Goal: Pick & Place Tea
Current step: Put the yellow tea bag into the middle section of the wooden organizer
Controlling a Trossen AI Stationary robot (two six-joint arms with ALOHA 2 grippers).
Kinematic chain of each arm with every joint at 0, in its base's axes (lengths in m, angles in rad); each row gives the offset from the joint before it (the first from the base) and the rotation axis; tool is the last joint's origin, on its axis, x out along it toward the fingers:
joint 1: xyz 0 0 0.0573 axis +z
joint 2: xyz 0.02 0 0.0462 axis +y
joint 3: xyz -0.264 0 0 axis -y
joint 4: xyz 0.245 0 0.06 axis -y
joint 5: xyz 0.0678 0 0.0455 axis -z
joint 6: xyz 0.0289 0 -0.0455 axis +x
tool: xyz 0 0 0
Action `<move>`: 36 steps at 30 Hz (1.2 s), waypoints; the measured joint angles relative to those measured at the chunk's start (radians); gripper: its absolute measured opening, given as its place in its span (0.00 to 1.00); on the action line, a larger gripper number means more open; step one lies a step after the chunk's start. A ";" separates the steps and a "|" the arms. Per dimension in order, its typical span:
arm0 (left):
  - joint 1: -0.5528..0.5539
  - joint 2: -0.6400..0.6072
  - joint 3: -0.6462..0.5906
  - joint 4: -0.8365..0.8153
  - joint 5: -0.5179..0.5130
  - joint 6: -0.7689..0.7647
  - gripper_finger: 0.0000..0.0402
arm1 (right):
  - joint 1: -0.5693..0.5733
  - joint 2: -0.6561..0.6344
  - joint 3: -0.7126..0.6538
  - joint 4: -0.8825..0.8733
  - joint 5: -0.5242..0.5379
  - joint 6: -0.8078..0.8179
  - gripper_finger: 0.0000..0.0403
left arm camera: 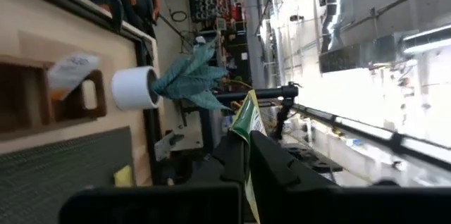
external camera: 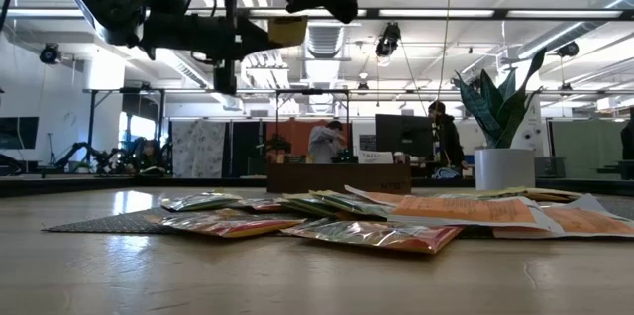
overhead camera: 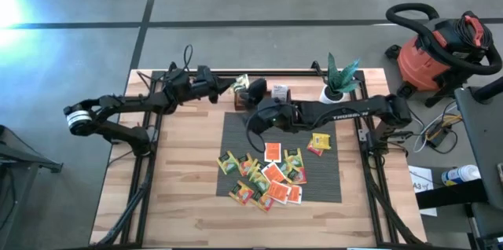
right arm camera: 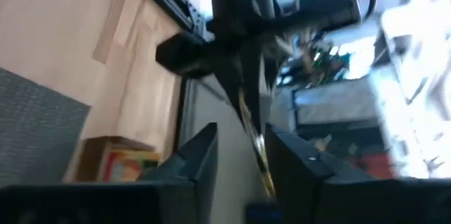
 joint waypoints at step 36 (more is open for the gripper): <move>-0.459 -0.042 0.556 -1.278 -0.258 1.403 0.02 | -0.281 0.002 0.000 -0.176 -1.226 1.247 0.36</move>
